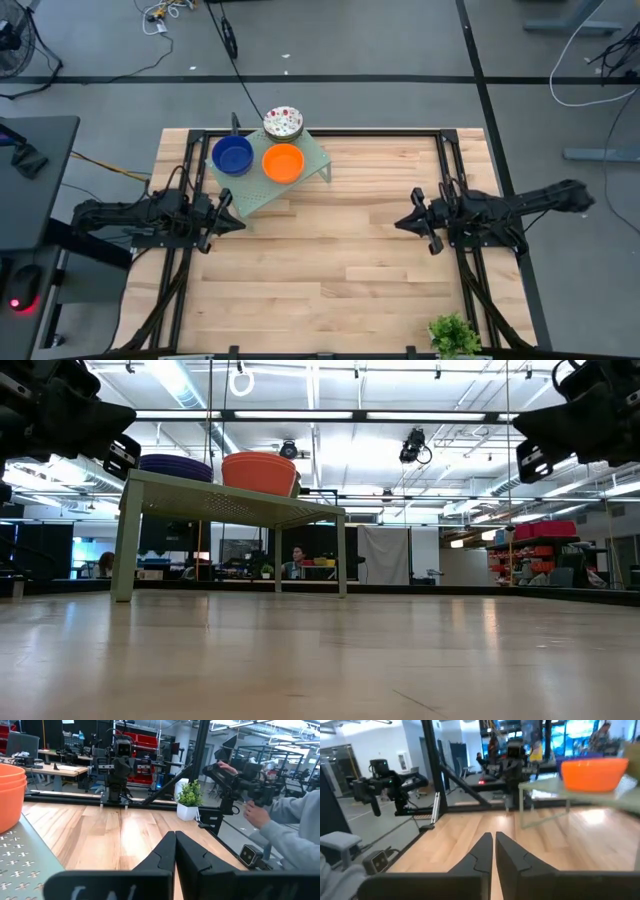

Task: Pick & Place Mini bowls
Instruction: Return to Home Position

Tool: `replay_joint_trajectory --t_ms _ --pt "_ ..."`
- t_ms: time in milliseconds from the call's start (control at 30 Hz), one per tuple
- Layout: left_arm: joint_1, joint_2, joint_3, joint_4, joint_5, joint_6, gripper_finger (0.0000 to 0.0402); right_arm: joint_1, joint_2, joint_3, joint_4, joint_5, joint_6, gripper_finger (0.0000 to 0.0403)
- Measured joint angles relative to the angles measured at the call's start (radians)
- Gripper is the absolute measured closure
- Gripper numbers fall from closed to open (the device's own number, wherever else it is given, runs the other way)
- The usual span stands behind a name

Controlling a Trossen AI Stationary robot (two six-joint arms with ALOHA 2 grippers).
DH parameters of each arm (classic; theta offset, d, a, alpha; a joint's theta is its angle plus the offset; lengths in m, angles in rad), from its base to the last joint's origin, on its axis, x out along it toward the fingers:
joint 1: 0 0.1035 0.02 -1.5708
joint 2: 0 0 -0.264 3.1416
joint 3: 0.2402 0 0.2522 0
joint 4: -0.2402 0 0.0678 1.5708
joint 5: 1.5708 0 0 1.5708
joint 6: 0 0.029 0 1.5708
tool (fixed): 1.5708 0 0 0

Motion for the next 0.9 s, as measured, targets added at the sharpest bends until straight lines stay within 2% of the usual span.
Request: replay_joint_trajectory --t_ms 133,433,733,900 --pt "0.0 0.0 0.0 0.0 0.0 0.0 0.0389 -0.019 -0.075 0.0 -0.112 0.025 -0.062 0.0378" --pt "0.0 0.0 0.0 0.0 0.0 0.0 0.0389 -0.075 -0.319 0.0 -0.34 0.049 -0.067 0.0378" --pt "0.0 0.0 0.0 0.0 -0.003 0.0 0.039 -0.13 -0.318 0.0 -0.335 0.056 -0.167 0.0378" --pt "0.0 0.0 0.0 0.0 -0.003 0.0 0.039 -0.135 -0.319 0.0 -0.335 0.056 -0.11 0.0378"
